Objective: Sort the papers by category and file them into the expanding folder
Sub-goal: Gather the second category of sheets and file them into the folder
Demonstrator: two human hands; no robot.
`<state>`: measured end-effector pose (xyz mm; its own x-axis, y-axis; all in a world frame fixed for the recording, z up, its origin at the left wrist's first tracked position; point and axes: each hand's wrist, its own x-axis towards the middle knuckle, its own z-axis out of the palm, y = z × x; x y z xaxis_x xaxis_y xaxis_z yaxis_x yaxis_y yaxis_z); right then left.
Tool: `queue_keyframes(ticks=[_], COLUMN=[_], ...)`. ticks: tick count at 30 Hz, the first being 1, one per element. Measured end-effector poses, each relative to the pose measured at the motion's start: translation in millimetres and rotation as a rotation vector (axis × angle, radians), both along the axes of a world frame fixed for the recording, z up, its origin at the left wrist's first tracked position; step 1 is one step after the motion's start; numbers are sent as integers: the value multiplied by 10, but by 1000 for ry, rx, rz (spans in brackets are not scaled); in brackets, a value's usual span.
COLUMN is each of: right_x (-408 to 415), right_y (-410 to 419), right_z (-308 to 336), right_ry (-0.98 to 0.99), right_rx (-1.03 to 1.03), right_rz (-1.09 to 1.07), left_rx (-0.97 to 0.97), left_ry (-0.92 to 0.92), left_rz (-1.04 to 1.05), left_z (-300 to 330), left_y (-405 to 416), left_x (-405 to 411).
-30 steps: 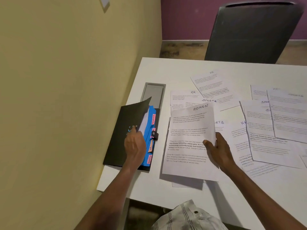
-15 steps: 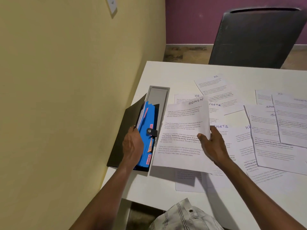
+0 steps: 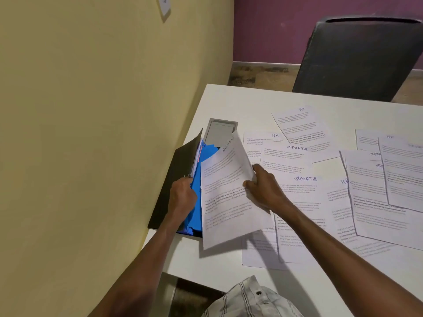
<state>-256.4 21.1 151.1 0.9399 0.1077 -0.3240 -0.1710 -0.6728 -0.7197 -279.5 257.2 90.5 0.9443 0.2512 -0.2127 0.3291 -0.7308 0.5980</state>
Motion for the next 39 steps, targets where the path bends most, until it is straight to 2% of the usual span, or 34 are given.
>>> queue_keyframes(ticks=[7, 15, 19, 22, 26, 33, 39], right_x=[132, 59, 36, 53, 84, 139, 97], right_y=[577, 988, 1195, 1329, 1455, 1607, 1664], right_z=[-72, -283, -413, -535, -708, -924, -1017], right_ry=[-128, -173, -111, -12, 162, 81, 82], right_rx=[-71, 49, 178, 276, 174, 30, 34], right_rz=[15, -138, -200, -131, 32, 81, 60], left_rx=[4, -43, -46, -22, -25, -26, 2], left_ry=[11, 34, 35, 9, -14, -18, -2], left_rz=[-2, -29, -46, -58, -54, -14, -28], left_z=[73, 187, 214, 203, 171, 144, 116], left_y=[99, 211, 251, 279, 308, 329, 328], left_x=[39, 77, 86, 102, 125, 126, 117])
